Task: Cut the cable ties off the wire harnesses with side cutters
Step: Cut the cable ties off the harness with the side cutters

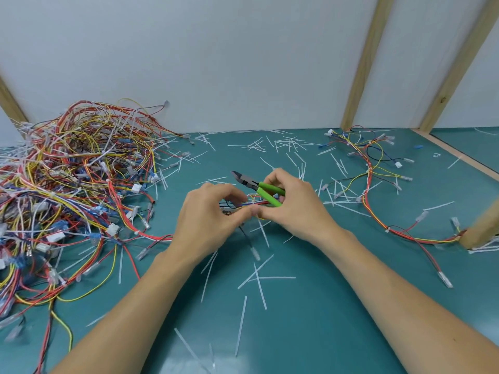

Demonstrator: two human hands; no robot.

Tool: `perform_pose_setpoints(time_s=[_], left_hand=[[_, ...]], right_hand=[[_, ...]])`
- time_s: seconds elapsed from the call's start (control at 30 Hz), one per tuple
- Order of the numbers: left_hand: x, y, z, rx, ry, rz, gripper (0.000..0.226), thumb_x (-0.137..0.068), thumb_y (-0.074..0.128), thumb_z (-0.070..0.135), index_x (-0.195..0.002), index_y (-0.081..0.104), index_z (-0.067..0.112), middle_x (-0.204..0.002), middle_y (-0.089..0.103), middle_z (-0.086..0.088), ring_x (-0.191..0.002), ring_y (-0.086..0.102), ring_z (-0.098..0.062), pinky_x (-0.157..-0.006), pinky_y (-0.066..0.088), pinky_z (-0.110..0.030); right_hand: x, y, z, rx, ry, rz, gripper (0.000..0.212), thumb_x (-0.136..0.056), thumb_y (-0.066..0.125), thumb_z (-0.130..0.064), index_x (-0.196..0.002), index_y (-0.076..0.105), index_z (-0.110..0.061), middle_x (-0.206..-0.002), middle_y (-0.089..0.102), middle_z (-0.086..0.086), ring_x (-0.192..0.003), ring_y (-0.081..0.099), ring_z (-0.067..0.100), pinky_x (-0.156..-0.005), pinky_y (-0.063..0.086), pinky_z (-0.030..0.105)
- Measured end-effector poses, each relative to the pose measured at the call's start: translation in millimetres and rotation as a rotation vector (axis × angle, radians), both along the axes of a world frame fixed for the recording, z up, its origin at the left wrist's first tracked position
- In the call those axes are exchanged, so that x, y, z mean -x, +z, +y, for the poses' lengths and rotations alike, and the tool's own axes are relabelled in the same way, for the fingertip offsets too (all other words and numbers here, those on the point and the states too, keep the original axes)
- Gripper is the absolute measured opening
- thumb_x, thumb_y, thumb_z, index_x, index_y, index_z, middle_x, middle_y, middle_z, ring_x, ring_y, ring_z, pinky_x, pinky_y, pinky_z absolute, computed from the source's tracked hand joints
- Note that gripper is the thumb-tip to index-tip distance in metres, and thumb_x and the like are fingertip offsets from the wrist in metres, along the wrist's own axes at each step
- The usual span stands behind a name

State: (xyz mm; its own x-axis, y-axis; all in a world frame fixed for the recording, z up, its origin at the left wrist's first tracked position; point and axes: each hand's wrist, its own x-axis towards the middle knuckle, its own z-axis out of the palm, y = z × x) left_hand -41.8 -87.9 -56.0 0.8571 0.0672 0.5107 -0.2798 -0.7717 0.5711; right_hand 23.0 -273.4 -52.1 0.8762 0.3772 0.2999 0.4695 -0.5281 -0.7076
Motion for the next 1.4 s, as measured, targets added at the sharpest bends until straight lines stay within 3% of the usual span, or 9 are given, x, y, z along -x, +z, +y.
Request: perform_pose_setpoints(time_s=[0.1, 0.2, 0.4, 0.63, 0.87, 1.0, 1.23, 1.33, 1.4], left_hand=[[-1.7, -1.1, 2.5, -0.033, -0.054, 0.032, 0.029, -0.073, 0.079, 0.056, -0.092, 0.073, 0.035, -0.081, 0.067, 0.023, -0.088, 0.061, -0.002, -0.082, 0.05, -0.035], [-2.9, -0.8, 5.4, -0.085, -0.107, 0.062, 0.02, -0.078, 0.084, 0.038, -0.093, 0.072, 0.034, -0.083, 0.068, 0.021, -0.089, 0.062, -0.006, -0.087, 0.05, -0.041], [-0.1, -4.0, 1.8, -0.068, -0.071, 0.098, 0.024, -0.074, 0.078, 0.015, -0.087, 0.066, 0.032, -0.078, 0.061, 0.02, -0.083, 0.056, -0.005, -0.079, 0.047, -0.031], [-3.8, -7.8, 6.1, -0.037, -0.016, 0.056, 0.02, -0.076, 0.084, 0.029, -0.083, 0.065, 0.033, -0.075, 0.061, 0.015, -0.08, 0.057, -0.006, -0.068, 0.048, -0.032], [-4.4, -4.6, 9.4, 0.092, -0.038, 0.072, 0.015, -0.078, 0.083, 0.042, -0.085, 0.073, 0.032, -0.074, 0.069, 0.016, -0.075, 0.064, -0.009, -0.071, 0.053, -0.039], [-2.5, -2.3, 6.2, 0.179, -0.038, 0.077, 0.012, -0.085, 0.077, 0.042, -0.08, 0.074, 0.032, -0.071, 0.069, 0.012, -0.073, 0.063, -0.015, -0.07, 0.053, -0.043], [-1.2, 0.9, 4.0, 0.282, -0.017, 0.147, 0.024, -0.092, 0.07, 0.039, -0.072, 0.068, 0.027, -0.059, 0.057, 0.01, -0.058, 0.047, -0.013, -0.061, 0.042, -0.033], [-1.2, 2.0, 4.1, 0.337, -0.02, 0.154, 0.03, -0.096, 0.065, 0.039, -0.072, 0.067, 0.02, -0.06, 0.054, -0.007, -0.058, 0.042, -0.013, -0.058, 0.035, -0.032], [-1.2, 2.1, 3.8, 0.337, -0.006, 0.156, 0.032, -0.096, 0.064, 0.039, -0.072, 0.066, 0.019, -0.06, 0.053, -0.009, -0.055, 0.039, -0.011, -0.055, 0.032, -0.029]], right_hand=[[-1.3, 0.6, -2.0, -0.008, 0.014, 0.051, 0.049, -0.066, 0.092, -0.044, -0.093, 0.055, -0.026, -0.089, 0.071, -0.008, -0.088, 0.064, 0.022, -0.086, 0.055, 0.045], [-2.7, 0.9, -4.6, -0.019, 0.046, 0.093, 0.052, -0.064, 0.095, -0.044, -0.093, 0.057, -0.025, -0.09, 0.071, -0.007, -0.089, 0.067, 0.021, -0.088, 0.055, 0.046], [-4.0, -0.3, -5.4, 0.061, 0.043, 0.044, 0.042, -0.071, 0.088, -0.032, -0.097, 0.056, -0.028, -0.092, 0.069, -0.012, -0.083, 0.065, 0.02, -0.084, 0.055, 0.044], [-2.1, -4.1, -0.2, 0.051, 0.026, -0.011, 0.035, -0.077, 0.082, -0.028, -0.1, 0.057, -0.029, -0.096, 0.07, -0.015, -0.081, 0.062, 0.015, -0.081, 0.056, 0.042], [-2.2, -1.3, -5.2, 0.068, 0.017, -0.057, 0.053, -0.068, 0.09, -0.052, -0.098, 0.052, -0.03, -0.092, 0.068, -0.018, -0.074, 0.051, 0.0, -0.071, 0.048, 0.031], [0.1, -1.8, -2.8, 0.093, 0.006, -0.08, 0.055, -0.066, 0.089, -0.053, -0.098, 0.048, -0.034, -0.095, 0.066, -0.023, -0.082, 0.051, -0.005, -0.073, 0.047, 0.029], [0.3, -1.2, -1.4, 0.069, 0.0, -0.057, 0.05, -0.071, 0.088, -0.047, -0.1, 0.05, -0.03, -0.092, 0.063, -0.022, -0.077, 0.051, -0.003, -0.07, 0.044, 0.027], [-3.3, 1.5, -6.9, 0.002, -0.023, -0.023, 0.039, -0.075, 0.087, -0.045, -0.094, 0.058, -0.029, -0.083, 0.065, -0.02, -0.076, 0.057, 0.003, -0.066, 0.044, 0.017], [-6.1, 4.7, -11.5, -0.027, -0.039, -0.035, 0.033, -0.076, 0.088, -0.046, -0.089, 0.061, -0.03, -0.074, 0.065, -0.022, -0.073, 0.059, 0.002, -0.062, 0.041, 0.01]])
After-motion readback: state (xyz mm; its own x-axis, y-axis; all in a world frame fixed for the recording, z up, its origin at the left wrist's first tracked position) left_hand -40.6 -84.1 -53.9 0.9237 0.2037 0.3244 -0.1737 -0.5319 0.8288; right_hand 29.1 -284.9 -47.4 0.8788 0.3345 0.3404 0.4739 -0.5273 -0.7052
